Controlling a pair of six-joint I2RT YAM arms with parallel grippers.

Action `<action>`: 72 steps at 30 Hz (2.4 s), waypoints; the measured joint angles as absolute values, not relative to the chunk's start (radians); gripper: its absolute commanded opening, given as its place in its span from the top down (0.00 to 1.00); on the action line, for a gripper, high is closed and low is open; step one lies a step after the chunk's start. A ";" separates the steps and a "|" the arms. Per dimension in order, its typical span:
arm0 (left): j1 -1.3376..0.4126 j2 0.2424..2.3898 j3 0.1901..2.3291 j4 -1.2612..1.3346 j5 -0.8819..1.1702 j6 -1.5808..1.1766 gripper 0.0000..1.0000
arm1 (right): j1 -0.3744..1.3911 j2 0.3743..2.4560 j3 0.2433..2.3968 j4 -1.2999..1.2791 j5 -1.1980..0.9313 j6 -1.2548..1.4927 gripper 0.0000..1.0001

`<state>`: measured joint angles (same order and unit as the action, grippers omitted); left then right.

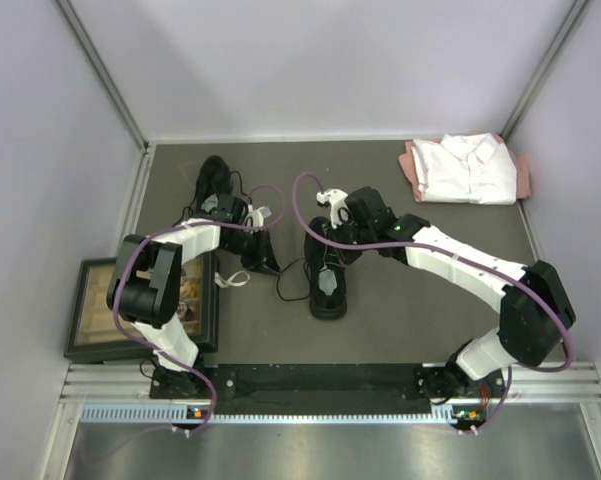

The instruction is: Tie the shoes

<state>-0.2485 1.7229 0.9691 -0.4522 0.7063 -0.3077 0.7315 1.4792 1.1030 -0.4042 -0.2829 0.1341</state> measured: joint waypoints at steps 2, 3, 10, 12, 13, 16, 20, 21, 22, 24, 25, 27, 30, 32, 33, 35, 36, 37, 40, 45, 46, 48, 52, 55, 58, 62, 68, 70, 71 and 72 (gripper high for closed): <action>-0.249 1.723 0.969 -0.453 0.707 -0.301 0.68 | 0.734 1.496 1.111 -0.401 -0.284 0.135 1.00; -0.248 1.721 0.969 -0.455 0.708 -0.297 0.65 | 0.735 1.504 1.115 -0.400 -0.283 0.136 1.00; -0.202 1.631 0.945 -0.430 0.762 -0.284 0.43 | 0.738 1.528 1.115 -0.395 -0.286 0.136 1.00; -0.183 1.608 0.939 -0.392 0.802 -0.313 0.39 | 0.738 1.528 1.115 -0.393 -0.285 0.136 1.00; -0.176 1.605 0.937 -0.369 0.821 -0.330 0.38 | 0.738 1.528 1.115 -0.393 -0.285 0.136 1.00; -0.177 1.605 0.918 -0.275 0.881 -0.410 0.38 | 0.738 1.528 1.115 -0.390 -0.285 0.136 1.00; -0.196 1.617 0.878 -0.156 0.936 -0.511 0.43 | 0.738 1.528 1.115 -0.389 -0.285 0.136 1.00; -0.199 1.619 0.869 -0.131 0.944 -0.535 0.43 | 0.738 1.528 1.115 -0.389 -0.285 0.136 1.00; -0.202 1.621 0.859 -0.100 0.954 -0.559 0.44 | 0.739 1.528 1.115 -0.389 -0.286 0.138 1.00; -0.208 1.629 0.848 -0.047 0.967 -0.607 0.44 | 0.739 1.528 1.115 -0.389 -0.286 0.142 1.00; -0.211 1.636 0.847 -0.024 0.974 -0.628 0.44 | 0.739 1.528 1.115 -0.389 -0.286 0.143 1.00; -0.218 1.646 0.847 0.019 0.982 -0.662 0.43 | 0.739 1.528 1.115 -0.389 -0.288 0.144 1.00; -0.230 1.665 0.844 0.087 0.987 -0.715 0.43 | 0.739 1.530 1.115 -0.388 -0.292 0.146 1.00; -0.242 1.677 0.834 0.129 0.992 -0.751 0.42 | 0.739 1.533 1.115 -0.387 -0.294 0.151 1.00; -0.249 1.684 0.831 0.145 0.994 -0.765 0.42 | 0.739 1.534 1.115 -0.388 -0.294 0.152 1.00; -0.258 1.697 0.823 0.173 0.994 -0.790 0.42 | 0.739 1.534 1.115 -0.387 -0.297 0.154 1.00; -0.261 1.703 0.817 0.186 0.995 -0.801 0.43 | 0.739 1.534 1.115 -0.387 -0.298 0.154 1.00; -0.263 1.707 0.813 0.196 0.995 -0.812 0.45 | 0.739 1.534 1.115 -0.387 -0.299 0.155 1.00; -0.265 1.713 0.799 0.235 0.996 -0.844 0.57 | 0.740 1.534 1.115 -0.385 -0.301 0.159 1.00; -0.270 1.713 0.777 0.322 1.000 -0.906 0.73 | 0.739 1.534 1.115 -0.385 -0.301 0.160 1.00; -0.272 1.713 0.774 0.337 1.003 -0.918 0.70 | 0.739 1.534 1.115 -0.385 -0.301 0.160 1.00; -0.276 1.713 0.772 0.357 1.007 -0.933 0.68 | 0.739 1.534 1.115 -0.385 -0.301 0.160 1.00; -0.279 1.713 0.769 0.377 1.011 -0.951 0.61 | 0.740 1.534 1.115 -0.384 -0.301 0.161 1.00; -0.279 1.713 0.765 0.384 1.014 -0.959 0.59 | 0.739 1.535 1.115 -0.384 -0.301 0.161 1.00; -0.279 1.713 0.760 0.382 1.014 -0.961 0.55 | 0.739 1.535 1.115 -0.384 -0.301 0.162 1.00; -0.279 1.713 0.758 0.382 1.014 -0.962 0.55 | 0.739 1.535 1.115 -0.382 -0.301 0.162 1.00; -0.279 1.715 0.758 0.404 1.019 -0.981 0.71 | 0.739 1.536 1.115 -0.382 -0.302 0.162 1.00; -0.280 1.723 0.758 0.426 1.028 -0.995 0.73 | 0.739 1.540 1.115 -0.382 -0.304 0.162 1.00; -0.281 1.727 0.758 0.431 1.031 -0.998 0.74 | 0.740 1.542 1.115 -0.382 -0.305 0.162 1.00; -0.281 1.730 0.758 0.434 1.032 -1.002 0.76 | 0.739 1.544 1.115 -0.382 -0.307 0.162 1.00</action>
